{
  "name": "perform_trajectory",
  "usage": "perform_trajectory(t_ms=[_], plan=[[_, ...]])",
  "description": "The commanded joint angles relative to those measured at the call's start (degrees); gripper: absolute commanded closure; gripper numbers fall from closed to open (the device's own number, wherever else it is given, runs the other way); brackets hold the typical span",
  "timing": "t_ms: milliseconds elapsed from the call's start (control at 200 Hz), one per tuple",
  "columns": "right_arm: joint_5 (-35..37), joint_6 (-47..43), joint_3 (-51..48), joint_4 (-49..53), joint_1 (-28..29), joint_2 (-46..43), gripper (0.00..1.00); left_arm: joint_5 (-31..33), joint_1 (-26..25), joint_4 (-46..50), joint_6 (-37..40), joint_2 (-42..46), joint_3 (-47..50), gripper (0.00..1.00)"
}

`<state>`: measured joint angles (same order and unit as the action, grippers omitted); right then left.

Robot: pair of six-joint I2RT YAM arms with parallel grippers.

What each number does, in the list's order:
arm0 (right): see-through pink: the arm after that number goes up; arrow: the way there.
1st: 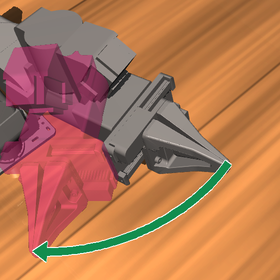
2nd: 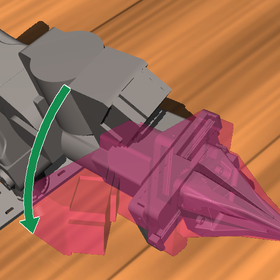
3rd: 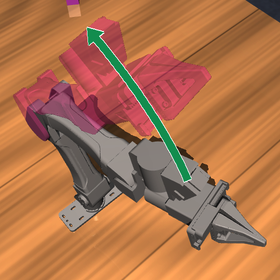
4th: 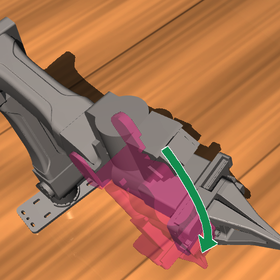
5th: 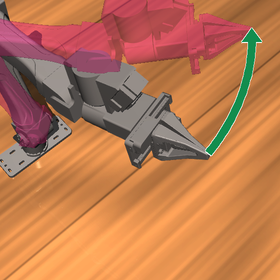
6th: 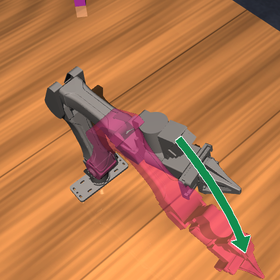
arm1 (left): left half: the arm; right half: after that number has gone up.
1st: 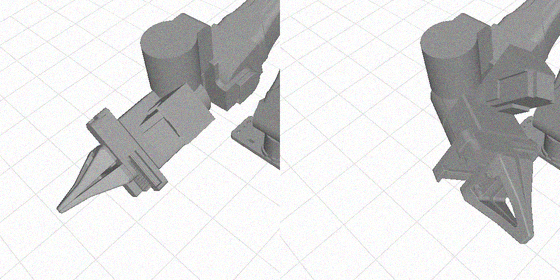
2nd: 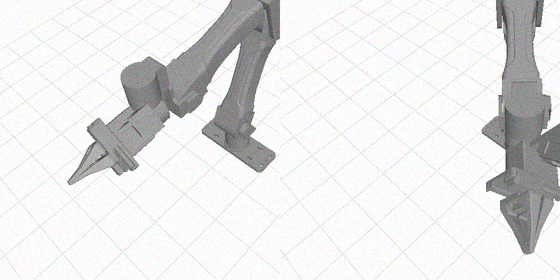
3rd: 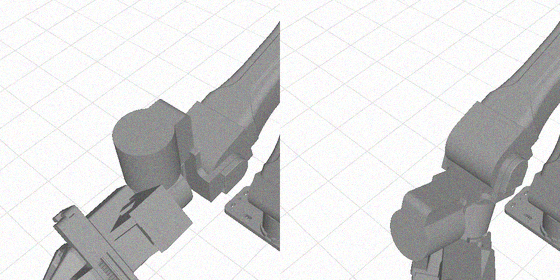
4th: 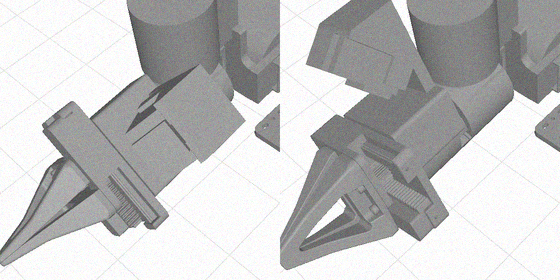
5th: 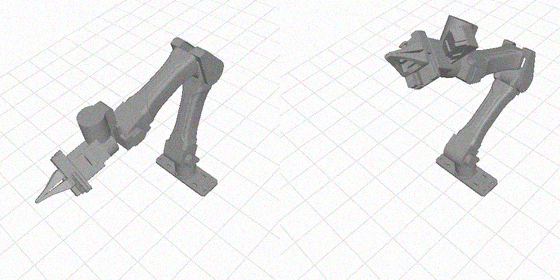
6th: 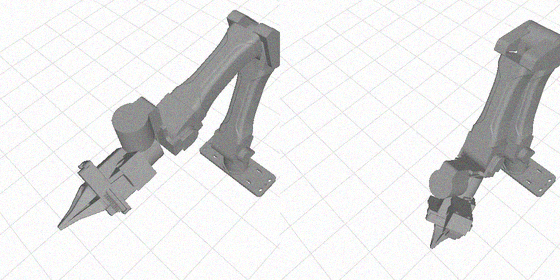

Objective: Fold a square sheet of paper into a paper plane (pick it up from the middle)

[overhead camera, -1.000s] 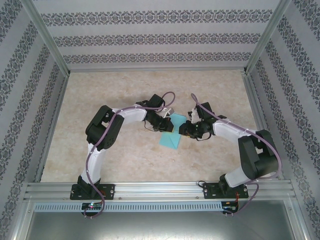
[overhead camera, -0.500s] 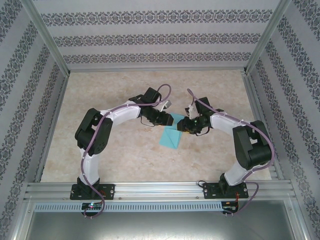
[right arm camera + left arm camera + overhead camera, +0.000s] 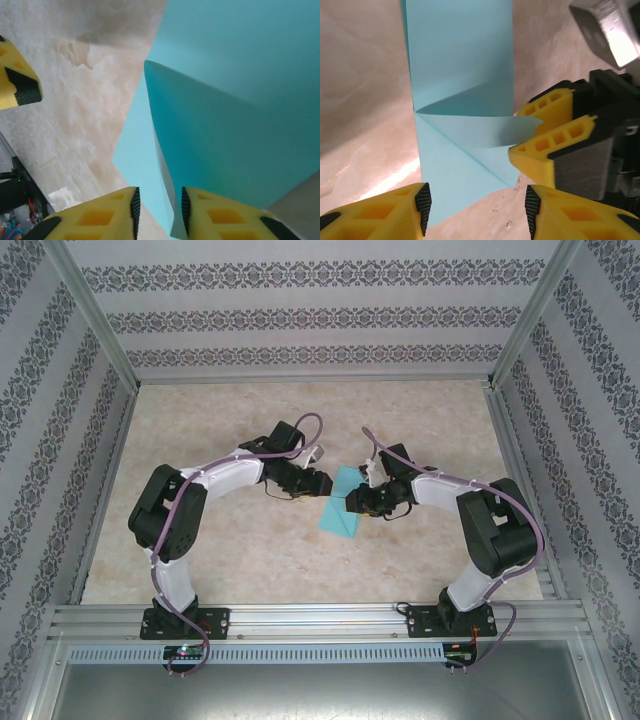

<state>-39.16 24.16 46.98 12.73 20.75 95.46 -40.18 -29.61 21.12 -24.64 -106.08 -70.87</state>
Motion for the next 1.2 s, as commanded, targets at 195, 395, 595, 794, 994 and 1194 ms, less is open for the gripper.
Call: perform_trajectory(t_ms=[195, 395, 595, 794, 994, 1194], plan=[[-3.40, 2.66, -2.85, -6.28, 0.89, -0.78, 0.94, 3.30, 1.66, -15.20, -11.07, 8.64, 10.48, 0.41], [-5.63, 3.70, -2.57, -6.77, 0.04, -5.60, 1.00, 6.55, 1.74, -23.89, -16.95, 14.68, 18.09, 0.36], [-10.04, 5.67, -1.33, -6.75, -2.11, -11.38, 1.00, 7.98, 1.85, -30.72, -22.58, 20.75, 23.33, 0.23], [-12.97, 7.39, 1.23, -6.52, -2.54, -15.50, 1.00, 6.94, 1.94, -38.75, -29.50, 23.90, 25.86, 0.17], [-15.00, 10.44, 3.14, -9.47, -2.23, -17.69, 1.00, 4.81, 1.94, -43.13, -34.89, 24.51, 26.35, 0.17], [-16.04, 11.31, 5.22, -10.32, -1.45, -16.82, 1.00, 2.29, 1.75, -47.60, -38.96, 22.65, 26.14, 0.17]])
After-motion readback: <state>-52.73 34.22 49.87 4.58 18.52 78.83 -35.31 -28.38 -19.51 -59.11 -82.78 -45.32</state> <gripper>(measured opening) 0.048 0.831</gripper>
